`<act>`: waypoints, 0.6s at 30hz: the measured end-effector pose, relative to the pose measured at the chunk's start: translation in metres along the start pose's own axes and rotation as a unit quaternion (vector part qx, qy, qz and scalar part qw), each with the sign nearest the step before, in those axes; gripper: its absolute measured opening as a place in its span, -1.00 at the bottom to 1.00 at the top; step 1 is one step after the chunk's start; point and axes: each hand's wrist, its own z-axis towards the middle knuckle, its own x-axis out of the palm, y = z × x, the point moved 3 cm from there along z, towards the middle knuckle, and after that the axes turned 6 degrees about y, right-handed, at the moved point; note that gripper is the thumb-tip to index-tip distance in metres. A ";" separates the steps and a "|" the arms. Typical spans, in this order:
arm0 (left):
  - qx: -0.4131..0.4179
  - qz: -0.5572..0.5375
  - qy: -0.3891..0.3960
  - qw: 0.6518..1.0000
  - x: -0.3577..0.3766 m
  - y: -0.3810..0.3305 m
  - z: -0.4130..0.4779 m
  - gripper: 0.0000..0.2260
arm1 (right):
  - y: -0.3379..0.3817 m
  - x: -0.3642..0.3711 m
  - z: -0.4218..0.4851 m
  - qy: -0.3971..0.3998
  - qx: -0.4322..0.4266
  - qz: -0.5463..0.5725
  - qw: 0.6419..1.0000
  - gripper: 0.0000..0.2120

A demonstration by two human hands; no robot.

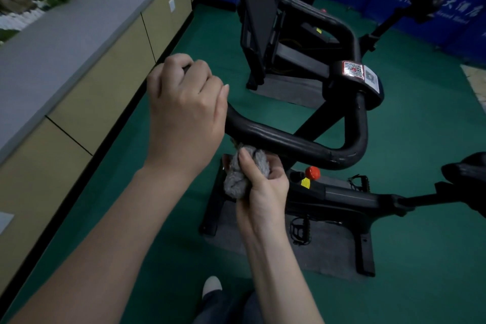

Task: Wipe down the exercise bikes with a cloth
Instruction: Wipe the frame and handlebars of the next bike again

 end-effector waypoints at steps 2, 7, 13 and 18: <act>0.001 0.001 -0.001 1.000 0.000 0.000 0.000 -0.72 | 0.001 -0.001 0.001 -0.003 0.001 0.009 1.000 -0.71; 0.000 -0.008 -0.011 1.000 0.002 0.001 -0.001 -0.72 | 0.021 -0.029 0.000 -0.081 -0.025 0.042 0.996 -0.58; -0.010 -0.010 -0.028 0.999 0.004 -0.001 0.000 -0.73 | 0.018 -0.024 -0.001 -0.069 -0.017 0.016 0.997 -0.68; -0.023 0.022 -0.016 0.999 0.005 -0.003 -0.003 -0.69 | 0.028 -0.033 0.001 -0.076 -0.011 -0.007 0.997 -0.77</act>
